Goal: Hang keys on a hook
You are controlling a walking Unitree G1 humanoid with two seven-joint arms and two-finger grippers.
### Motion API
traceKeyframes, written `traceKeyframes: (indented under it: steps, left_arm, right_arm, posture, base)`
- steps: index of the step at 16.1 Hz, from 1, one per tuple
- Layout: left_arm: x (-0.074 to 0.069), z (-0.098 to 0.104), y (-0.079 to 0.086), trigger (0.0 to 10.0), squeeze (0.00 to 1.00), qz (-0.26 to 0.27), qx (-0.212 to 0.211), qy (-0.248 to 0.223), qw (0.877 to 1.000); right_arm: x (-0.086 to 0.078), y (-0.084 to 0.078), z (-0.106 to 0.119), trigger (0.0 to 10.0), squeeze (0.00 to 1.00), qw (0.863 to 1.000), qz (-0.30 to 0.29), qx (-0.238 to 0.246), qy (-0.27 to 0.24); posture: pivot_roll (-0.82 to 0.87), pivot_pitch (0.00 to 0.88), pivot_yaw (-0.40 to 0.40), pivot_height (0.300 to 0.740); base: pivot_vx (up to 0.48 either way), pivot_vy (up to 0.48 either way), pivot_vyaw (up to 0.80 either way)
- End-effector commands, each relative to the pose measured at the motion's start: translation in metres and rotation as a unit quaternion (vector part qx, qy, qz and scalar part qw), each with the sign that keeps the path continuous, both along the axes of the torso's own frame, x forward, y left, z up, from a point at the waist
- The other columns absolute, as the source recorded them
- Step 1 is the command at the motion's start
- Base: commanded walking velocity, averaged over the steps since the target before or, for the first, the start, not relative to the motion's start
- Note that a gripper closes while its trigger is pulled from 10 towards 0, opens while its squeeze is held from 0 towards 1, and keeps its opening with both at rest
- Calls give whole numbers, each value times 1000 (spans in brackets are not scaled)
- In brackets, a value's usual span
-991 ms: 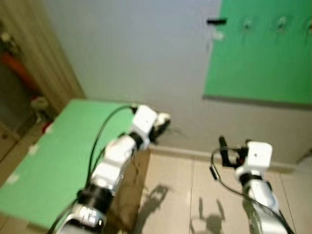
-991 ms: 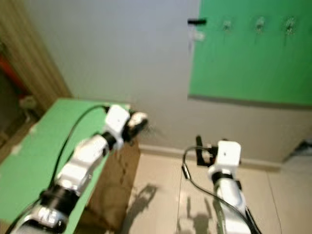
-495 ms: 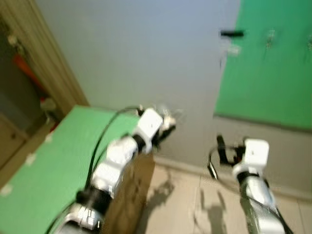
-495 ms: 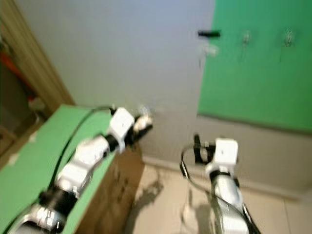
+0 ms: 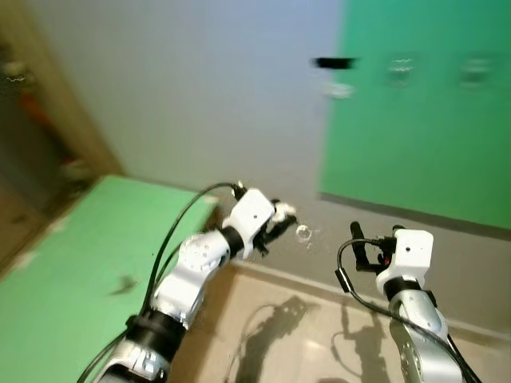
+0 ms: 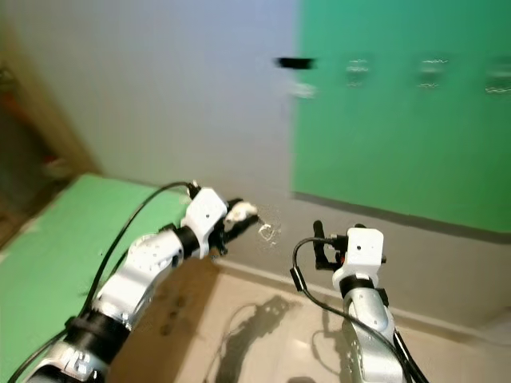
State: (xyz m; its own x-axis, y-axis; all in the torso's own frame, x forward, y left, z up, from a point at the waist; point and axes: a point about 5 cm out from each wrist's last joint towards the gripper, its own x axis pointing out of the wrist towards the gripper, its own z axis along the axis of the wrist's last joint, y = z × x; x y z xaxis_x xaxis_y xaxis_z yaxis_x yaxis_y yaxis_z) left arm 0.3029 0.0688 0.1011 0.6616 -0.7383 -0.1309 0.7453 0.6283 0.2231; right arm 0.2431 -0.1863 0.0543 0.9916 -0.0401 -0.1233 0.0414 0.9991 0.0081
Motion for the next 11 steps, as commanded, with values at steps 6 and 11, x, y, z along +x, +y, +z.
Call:
traceKeyframes:
  steps: [6,11]
  left_arm:
    - [14,1,19,10000,0,48,-7,9,999]
    - [-2,-42,60,10000,0,257,-103,107,955]
  right_arm:
    - [0,2,2,10000,0,1000,10,-1,-4]
    - [10,-12,20,10000,0,999,20,-35,-21]
  posture:
    - [-224,0,124,740]
    - [-204,0,32,740]
  base:
    - [0,0,-680]
    - [0,0,-427]
